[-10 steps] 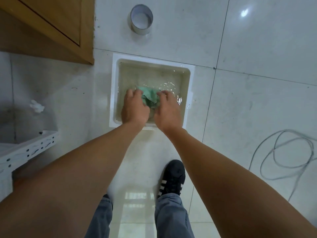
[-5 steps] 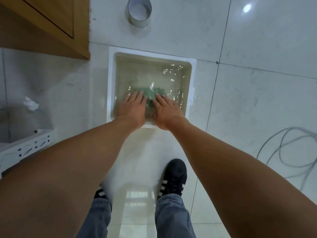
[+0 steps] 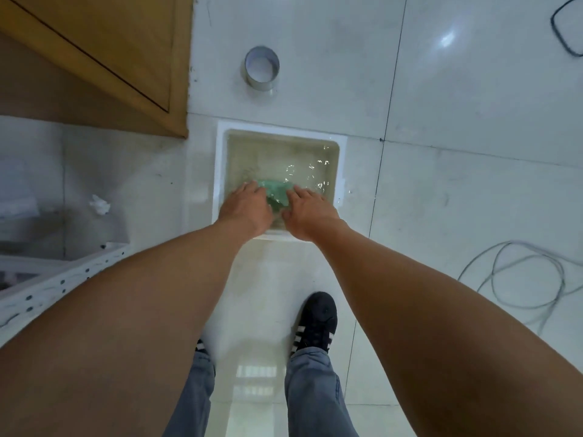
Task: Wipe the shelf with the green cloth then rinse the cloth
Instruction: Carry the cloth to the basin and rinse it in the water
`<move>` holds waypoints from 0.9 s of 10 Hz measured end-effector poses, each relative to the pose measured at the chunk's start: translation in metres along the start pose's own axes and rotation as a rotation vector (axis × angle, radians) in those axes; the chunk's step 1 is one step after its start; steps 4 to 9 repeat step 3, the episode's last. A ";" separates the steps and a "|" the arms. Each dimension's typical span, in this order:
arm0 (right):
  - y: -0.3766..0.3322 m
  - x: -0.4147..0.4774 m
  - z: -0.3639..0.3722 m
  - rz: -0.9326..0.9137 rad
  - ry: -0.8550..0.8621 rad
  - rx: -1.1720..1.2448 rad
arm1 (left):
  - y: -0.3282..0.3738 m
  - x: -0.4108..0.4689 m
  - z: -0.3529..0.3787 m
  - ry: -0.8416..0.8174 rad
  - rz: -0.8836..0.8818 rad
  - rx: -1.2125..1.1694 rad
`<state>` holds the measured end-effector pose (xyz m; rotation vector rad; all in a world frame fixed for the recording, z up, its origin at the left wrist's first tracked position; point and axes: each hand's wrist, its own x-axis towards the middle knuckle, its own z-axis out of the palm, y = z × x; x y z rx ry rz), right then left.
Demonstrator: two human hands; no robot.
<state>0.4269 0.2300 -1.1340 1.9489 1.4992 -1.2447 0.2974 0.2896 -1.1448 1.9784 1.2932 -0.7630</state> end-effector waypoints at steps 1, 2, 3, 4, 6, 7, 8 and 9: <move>-0.007 -0.033 -0.041 0.041 -0.025 0.037 | 0.013 -0.027 -0.036 -0.023 -0.032 -0.017; -0.017 -0.088 -0.097 0.070 -0.036 0.056 | 0.030 -0.076 -0.090 -0.039 -0.032 -0.014; -0.029 -0.136 -0.150 0.045 -0.035 0.030 | 0.051 -0.117 -0.140 -0.039 -0.046 -0.003; -0.029 -0.136 -0.150 0.045 -0.035 0.030 | 0.051 -0.117 -0.140 -0.039 -0.046 -0.003; -0.029 -0.136 -0.150 0.045 -0.035 0.030 | 0.051 -0.117 -0.140 -0.039 -0.046 -0.003; -0.029 -0.136 -0.150 0.045 -0.035 0.030 | 0.051 -0.117 -0.140 -0.039 -0.046 -0.003; -0.029 -0.136 -0.150 0.045 -0.035 0.030 | 0.051 -0.117 -0.140 -0.039 -0.046 -0.003; -0.029 -0.136 -0.150 0.045 -0.035 0.030 | 0.051 -0.117 -0.140 -0.039 -0.046 -0.003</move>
